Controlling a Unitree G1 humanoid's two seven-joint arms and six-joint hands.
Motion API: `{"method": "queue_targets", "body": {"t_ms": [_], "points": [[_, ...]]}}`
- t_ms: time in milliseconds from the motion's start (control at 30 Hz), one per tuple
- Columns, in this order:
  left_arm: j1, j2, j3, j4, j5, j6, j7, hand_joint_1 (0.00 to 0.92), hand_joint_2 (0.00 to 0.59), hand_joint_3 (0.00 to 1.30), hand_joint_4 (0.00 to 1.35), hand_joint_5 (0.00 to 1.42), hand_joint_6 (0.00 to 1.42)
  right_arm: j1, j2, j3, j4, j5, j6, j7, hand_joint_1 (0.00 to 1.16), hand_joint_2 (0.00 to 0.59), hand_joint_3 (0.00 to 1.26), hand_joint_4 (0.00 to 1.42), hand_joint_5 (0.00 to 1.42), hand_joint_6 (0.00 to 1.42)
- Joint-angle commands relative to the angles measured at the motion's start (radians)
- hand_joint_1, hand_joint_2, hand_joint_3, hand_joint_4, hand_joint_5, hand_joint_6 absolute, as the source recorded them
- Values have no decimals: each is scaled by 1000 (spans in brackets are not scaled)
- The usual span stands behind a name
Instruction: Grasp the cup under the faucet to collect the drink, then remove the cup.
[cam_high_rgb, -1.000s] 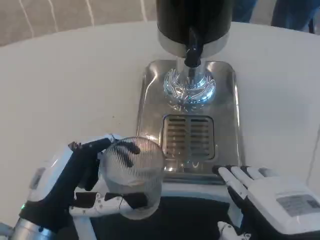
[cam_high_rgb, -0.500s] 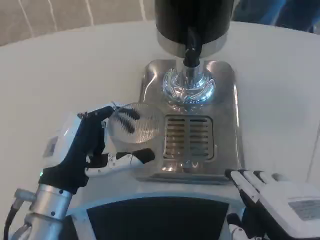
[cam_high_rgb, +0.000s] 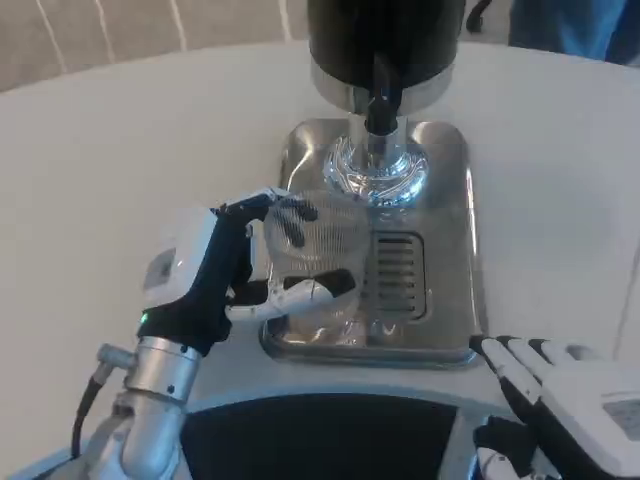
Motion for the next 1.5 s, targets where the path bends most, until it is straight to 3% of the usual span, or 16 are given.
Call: {"method": "queue_targets", "body": {"t_ms": [33, 267, 500, 667, 733, 767, 800, 900, 1033, 1233, 1433, 1500], "points": [[-68, -33, -18, 60, -17, 22, 42, 522, 19, 998, 1222, 1389, 1424, 5, -8, -12, -34, 14, -10, 37, 0, 564, 0, 0, 0, 0], [-133, -97, -34, 122, -32, 66, 57, 522, 19, 997, 1222, 1389, 1419, 32, 3, -23, -34, 12, -10, 38, 0, 564, 0, 0, 0, 0], [-171, -130, -63, 152, -22, 104, 64, 522, 18, 997, 1208, 1389, 1424, 33, 29, -6, -19, -9, -5, 28, 0, 564, 0, 0, 0, 0], [-201, -148, -98, 166, 1, 174, 92, 517, 11, 997, 1207, 1378, 1424, 18, 22, -21, -2, -7, 9, 56, 0, 564, 0, 0, 0, 0], [-210, -151, -117, 170, 8, 211, 102, 429, 0, 904, 1093, 1315, 1400, 3, 21, -22, 1, -4, 10, 62, 0, 564, 0, 0, 0, 0], [-212, -152, -125, 171, 10, 228, 107, 304, 7, 870, 1070, 1325, 1406, -4, 19, -21, 2, -4, 9, 63, 0, 564, 0, 0, 0, 0], [-215, -152, -135, 170, 16, 251, 119, 237, 26, 864, 1074, 1338, 1396, -9, 17, -19, 5, -6, 7, 62, 0, 564, 0, 0, 0, 0], [-216, -144, -160, 165, 29, 309, 149, 145, 51, 828, 1010, 1311, 1394, -14, 19, -8, 23, -11, 4, 52, 0, 560, 0, 0, 0, 0], [-216, -129, -171, 162, 25, 329, 136, 89, 57, 721, 780, 1119, 1306, -10, 29, 9, 31, -18, 2, 35, 0, 556, 0, 0, 0, 0], [-215, -88, -175, 164, 7, 302, 68, 3, 32, 367, 300, 655, 1022, -7, 49, 31, 43, -35, 4, 10, 0, 525, 0, 0, 0, 0], [-202, -54, -183, 149, -2, 241, 46, 0, 18, 267, 130, 385, 611, -18, 42, 25, 68, -27, 7, -14, 0, 515, 0, 0, 0, 0], [-199, -50, -188, 144, -1, 230, 45, 0, 17, 247, 88, 330, 542, -21, 41, 26, 76, -26, 6, -19, 0, 514, 0, 0, 0, 0]]}}
